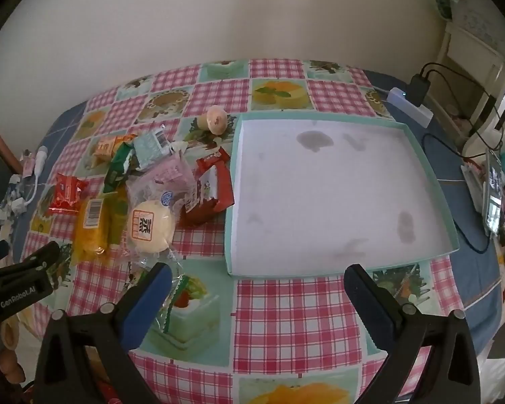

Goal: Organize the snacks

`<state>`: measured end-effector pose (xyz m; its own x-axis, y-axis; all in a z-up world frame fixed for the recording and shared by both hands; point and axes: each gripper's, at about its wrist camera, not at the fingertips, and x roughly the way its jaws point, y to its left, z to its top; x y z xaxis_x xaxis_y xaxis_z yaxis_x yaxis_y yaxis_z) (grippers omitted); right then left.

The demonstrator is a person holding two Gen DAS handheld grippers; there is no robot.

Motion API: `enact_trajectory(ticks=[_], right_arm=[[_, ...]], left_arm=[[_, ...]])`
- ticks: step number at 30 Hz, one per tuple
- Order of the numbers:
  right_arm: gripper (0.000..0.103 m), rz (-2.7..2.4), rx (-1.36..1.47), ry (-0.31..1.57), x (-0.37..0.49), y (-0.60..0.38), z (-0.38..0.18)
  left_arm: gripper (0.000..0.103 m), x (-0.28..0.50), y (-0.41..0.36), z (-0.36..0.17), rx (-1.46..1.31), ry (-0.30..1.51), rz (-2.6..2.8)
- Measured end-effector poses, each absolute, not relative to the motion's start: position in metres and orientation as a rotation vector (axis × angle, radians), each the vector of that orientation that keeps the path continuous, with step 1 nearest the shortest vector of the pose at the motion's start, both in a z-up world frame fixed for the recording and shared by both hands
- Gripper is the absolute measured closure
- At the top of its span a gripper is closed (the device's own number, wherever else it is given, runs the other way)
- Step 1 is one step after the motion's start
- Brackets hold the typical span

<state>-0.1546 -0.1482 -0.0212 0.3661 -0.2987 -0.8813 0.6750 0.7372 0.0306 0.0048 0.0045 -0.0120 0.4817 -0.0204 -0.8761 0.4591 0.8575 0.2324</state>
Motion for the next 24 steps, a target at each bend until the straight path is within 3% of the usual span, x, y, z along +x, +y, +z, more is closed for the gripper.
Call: enact_trajectory(ticks=[24], right_arm=[[0.000,-0.631,0.422,1.032,-0.1507,-0.1456,-0.0232]], left_arm=[[0.000,0.0078,0.0060,-0.0145,0.477,1.050,-0.304]])
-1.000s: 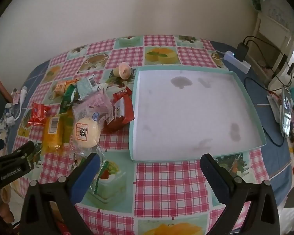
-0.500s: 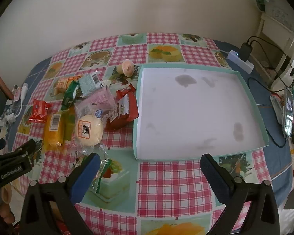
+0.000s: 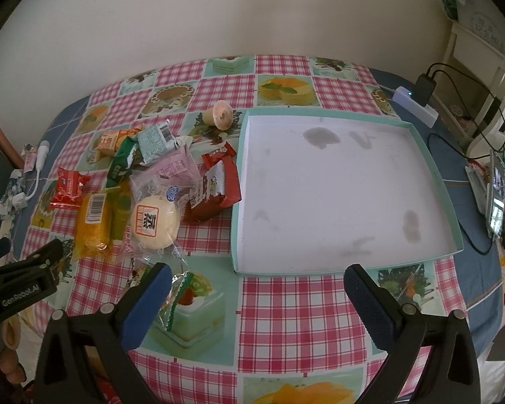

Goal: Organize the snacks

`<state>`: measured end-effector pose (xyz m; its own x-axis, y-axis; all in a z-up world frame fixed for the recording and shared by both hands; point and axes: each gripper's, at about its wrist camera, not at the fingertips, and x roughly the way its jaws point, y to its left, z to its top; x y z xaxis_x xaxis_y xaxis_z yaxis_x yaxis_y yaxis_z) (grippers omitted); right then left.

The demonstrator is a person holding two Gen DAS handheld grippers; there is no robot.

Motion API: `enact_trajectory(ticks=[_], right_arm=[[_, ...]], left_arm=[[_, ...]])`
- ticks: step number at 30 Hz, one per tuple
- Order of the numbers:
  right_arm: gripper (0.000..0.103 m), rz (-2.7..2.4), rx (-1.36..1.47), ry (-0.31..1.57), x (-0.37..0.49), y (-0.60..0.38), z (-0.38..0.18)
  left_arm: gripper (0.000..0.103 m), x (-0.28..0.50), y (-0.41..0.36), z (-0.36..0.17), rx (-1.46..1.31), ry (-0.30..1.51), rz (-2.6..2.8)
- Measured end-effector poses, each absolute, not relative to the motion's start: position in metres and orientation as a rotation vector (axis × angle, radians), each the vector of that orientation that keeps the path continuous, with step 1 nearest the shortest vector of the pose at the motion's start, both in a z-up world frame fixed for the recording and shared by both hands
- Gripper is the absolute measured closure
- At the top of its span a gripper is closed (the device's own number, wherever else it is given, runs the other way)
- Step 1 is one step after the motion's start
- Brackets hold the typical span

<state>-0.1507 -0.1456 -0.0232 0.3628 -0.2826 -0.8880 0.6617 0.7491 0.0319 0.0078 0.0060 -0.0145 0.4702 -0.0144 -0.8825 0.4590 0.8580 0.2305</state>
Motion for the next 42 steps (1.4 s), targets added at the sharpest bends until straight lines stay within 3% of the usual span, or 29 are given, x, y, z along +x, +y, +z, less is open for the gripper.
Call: enact_trajectory(ticks=[42], right_arm=[[0.000,-0.632,0.427,1.040,-0.1505,-0.1460,-0.0245]], left_arm=[[0.000,0.0109,0.0070,-0.0223,0.475,1.087,-0.293]])
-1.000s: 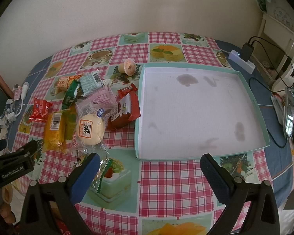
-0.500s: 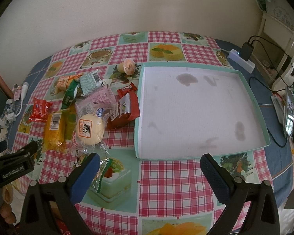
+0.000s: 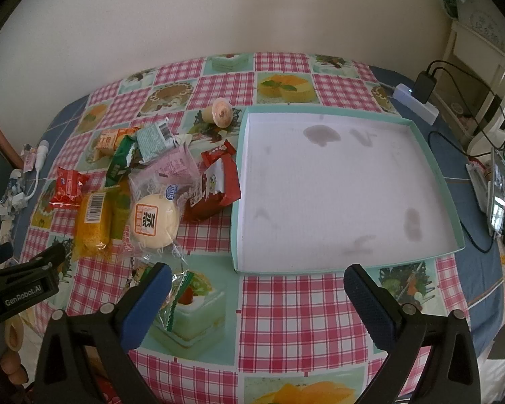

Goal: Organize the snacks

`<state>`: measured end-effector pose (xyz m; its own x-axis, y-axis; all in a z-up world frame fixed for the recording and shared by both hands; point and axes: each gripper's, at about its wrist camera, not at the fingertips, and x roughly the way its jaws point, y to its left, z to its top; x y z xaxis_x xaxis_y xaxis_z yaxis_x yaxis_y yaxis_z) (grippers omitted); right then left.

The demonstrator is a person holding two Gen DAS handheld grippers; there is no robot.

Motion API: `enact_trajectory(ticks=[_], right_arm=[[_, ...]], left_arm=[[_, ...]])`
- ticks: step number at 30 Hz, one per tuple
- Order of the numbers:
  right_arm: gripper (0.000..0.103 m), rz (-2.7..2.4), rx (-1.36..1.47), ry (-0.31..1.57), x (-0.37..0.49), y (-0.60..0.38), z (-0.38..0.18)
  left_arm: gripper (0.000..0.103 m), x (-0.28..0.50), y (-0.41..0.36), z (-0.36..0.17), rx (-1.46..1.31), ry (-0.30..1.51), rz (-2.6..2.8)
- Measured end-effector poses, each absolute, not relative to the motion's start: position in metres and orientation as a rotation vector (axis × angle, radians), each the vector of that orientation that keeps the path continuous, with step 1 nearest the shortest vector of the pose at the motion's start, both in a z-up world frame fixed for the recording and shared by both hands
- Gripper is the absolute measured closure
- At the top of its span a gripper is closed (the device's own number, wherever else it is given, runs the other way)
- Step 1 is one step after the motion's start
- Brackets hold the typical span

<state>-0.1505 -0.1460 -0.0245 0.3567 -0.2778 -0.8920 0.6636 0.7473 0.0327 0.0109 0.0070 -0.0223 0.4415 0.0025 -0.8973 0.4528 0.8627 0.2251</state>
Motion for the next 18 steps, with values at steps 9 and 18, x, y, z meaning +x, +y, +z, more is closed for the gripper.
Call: enact_trajectory(ticks=[9,18], right_arm=[[0.000,-0.619,0.429,1.048,-0.144,-0.141,-0.028],[0.000,-0.547,0.444,1.100,-0.124,-0.124,-0.039]], left_arm=[[0.000,0.012,0.008,-0.025,0.464,1.107,-0.301],[0.000,0.028,0.019,-0.036,0.404,1.175,-0.277]])
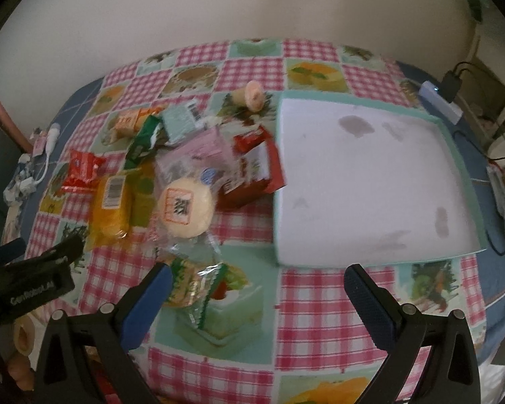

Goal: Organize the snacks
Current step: 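Reach both tools down to the snacks, orange cake bag and green biscuit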

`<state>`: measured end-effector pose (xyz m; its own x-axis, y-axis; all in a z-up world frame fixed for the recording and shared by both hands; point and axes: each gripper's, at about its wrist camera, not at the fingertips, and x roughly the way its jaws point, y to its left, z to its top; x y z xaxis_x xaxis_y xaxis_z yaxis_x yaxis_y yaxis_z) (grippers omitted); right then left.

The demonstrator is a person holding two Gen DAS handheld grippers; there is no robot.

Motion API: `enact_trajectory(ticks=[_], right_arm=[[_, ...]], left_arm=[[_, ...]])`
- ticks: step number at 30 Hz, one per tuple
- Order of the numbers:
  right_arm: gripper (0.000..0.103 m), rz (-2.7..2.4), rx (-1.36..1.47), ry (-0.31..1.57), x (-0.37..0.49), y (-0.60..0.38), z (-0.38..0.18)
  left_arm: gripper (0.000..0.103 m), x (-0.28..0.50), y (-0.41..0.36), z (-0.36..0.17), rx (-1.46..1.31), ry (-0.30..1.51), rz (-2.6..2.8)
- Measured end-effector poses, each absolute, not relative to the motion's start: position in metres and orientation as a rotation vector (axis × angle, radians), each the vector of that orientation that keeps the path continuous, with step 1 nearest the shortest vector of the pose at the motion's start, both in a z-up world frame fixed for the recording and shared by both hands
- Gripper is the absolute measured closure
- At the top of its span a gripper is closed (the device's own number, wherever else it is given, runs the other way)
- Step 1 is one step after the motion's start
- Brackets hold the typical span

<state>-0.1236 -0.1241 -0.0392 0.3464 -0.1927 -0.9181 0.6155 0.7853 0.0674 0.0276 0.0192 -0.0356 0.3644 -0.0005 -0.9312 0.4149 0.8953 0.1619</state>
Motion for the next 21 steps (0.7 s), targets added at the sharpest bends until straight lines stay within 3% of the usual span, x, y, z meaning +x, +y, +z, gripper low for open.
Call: enact_trajectory(ticks=[21], right_arm=[[0.000,-0.405,0.521,1.309,-0.064,-0.087,-0.100]], left_arm=[[0.000,0.063,0.024,-0.059,0.296,1.243,-0.356]])
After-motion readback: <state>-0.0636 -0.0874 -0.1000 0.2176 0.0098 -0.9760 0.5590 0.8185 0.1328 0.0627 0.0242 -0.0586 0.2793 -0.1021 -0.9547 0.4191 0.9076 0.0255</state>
